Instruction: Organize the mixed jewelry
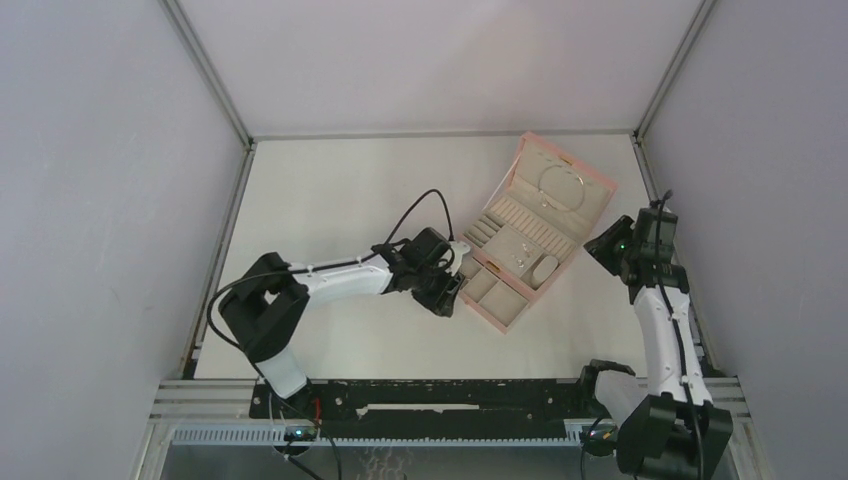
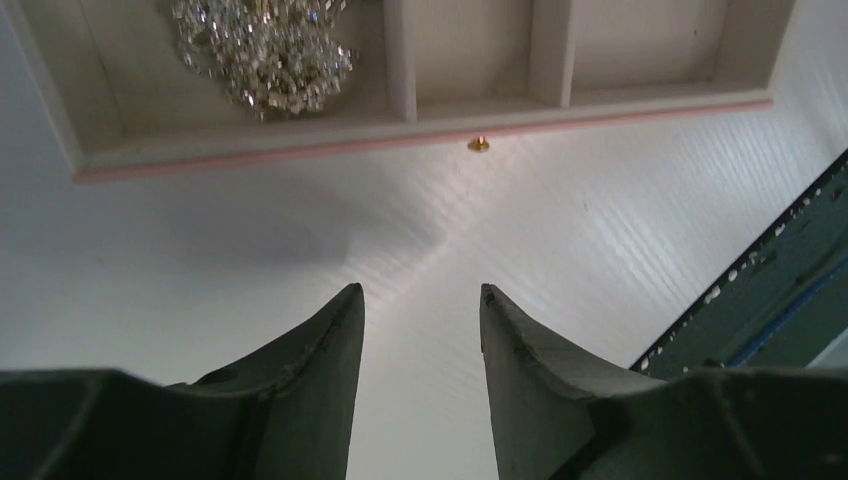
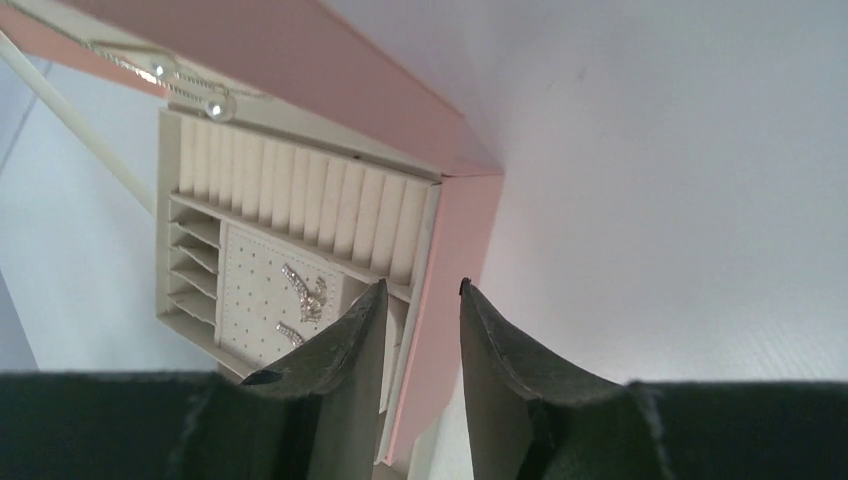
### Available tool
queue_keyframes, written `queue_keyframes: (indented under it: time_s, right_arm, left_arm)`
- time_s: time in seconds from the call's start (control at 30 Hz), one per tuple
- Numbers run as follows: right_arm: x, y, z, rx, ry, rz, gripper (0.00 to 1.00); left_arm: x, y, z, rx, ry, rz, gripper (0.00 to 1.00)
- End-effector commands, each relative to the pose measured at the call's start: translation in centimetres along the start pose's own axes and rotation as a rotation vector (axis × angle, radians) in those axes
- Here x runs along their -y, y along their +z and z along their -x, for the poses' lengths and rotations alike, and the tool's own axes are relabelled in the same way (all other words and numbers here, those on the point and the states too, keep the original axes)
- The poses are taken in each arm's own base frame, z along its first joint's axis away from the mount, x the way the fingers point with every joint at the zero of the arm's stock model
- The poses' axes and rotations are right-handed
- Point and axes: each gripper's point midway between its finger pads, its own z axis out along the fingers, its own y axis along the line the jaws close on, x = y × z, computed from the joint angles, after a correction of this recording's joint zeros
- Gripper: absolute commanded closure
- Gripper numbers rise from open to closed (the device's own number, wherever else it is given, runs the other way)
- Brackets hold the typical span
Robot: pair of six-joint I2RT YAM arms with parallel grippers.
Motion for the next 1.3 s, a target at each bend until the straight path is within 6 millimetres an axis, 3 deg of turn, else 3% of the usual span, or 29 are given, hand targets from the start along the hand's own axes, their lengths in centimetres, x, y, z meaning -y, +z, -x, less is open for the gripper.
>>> queue_keyframes:
  time_s: [0.0, 0.2, 0.43, 0.57, 0.7, 0.77, 0.9, 1.07, 1.27]
  right_arm:
    - [0.7, -2.1, 2.3, 0.103, 0.017, -0.008, 0.59]
    - [1.8, -3.2, 3.3, 0.136, 0.083, -0.009, 0.59]
    - [1.2, -3.3, 3.6, 0.143, 0.116, 0.021, 0.59]
    - [1.2, -3.2, 3.6, 0.133, 0.133, 0.030, 0.59]
    - [1.5, -3.1, 3.5, 0.121, 0.156, 0.026, 0.59]
    - [1.6, -2.8, 3.6, 0.107, 0.181, 0.033, 0.59]
    - [2.8, -1.5, 4.0, 0.062, 0.277, 0.035, 0.60]
    - [4.3, 0.1, 4.3, 0.028, 0.380, 0.005, 0.60]
    - [4.2, 0.6, 4.1, -0.007, 0.421, 0.025, 0.61]
  left_arm:
    - [0.9, 0.7, 4.8, 0.137, 0.006, -0.038, 0.49]
    - [0.2, 1.7, 8.2, 0.225, -0.015, 0.014, 0.49]
    - [-0.1, 2.1, 13.1, 0.332, -0.005, 0.053, 0.48]
    - [0.0, 0.4, 14.3, 0.381, 0.025, 0.073, 0.49]
    - [0.1, -3.0, 13.3, 0.433, 0.058, 0.087, 0.49]
    - [0.0, -3.1, 11.5, 0.406, 0.069, 0.081, 0.49]
    - [-0.8, -1.7, 9.3, 0.328, 0.071, 0.098, 0.51]
    - [-1.5, -0.4, 8.6, 0.306, 0.023, 0.119, 0.53]
    - [-2.5, 2.4, 7.9, 0.260, -0.026, 0.141, 0.56]
